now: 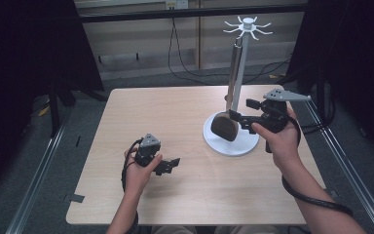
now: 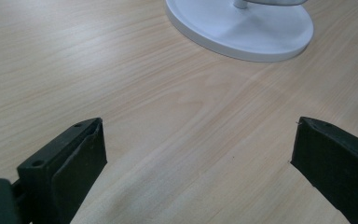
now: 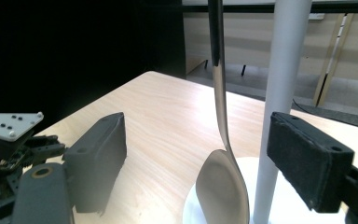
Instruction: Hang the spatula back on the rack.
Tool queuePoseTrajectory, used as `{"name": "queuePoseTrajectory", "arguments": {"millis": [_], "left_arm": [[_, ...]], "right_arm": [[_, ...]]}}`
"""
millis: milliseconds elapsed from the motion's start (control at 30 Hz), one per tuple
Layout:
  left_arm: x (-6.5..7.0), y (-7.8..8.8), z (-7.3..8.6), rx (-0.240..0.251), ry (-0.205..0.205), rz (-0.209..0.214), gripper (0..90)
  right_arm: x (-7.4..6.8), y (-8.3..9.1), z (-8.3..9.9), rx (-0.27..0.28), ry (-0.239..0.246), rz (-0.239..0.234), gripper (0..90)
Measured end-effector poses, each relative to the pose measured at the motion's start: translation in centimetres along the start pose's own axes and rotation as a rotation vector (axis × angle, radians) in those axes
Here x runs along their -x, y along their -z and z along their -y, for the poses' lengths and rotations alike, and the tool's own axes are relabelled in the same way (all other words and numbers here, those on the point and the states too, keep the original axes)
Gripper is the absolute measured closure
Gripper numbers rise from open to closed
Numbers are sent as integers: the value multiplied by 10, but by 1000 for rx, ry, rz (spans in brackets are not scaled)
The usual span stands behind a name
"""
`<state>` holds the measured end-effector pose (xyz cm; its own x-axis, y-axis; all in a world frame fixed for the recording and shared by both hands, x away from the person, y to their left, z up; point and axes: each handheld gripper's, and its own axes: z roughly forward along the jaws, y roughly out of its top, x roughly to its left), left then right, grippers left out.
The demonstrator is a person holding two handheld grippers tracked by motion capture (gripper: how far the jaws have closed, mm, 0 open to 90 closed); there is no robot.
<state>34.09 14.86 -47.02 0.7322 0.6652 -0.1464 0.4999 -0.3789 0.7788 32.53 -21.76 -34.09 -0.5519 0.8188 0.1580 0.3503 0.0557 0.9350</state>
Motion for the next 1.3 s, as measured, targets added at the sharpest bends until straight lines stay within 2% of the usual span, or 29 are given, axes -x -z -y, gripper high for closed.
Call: {"name": "queuePoseTrajectory", "arguments": {"millis": [600, 767, 1100, 1300], "left_arm": [[0, 0, 0, -2, 3, -1, 28], [0, 0, 0, 3, 4, 3, 28], [0, 0, 0, 5, 6, 6, 28], [-1, 0, 0, 4, 3, 6, 28]], "right_arm": [[0, 8, 37, -42, 21, -11, 180], [-1, 8, 49, -53, 13, -30, 139], [0, 10, 75, -78, 12, -34, 98], [-2, 11, 80, -81, 26, -34, 96]]}}
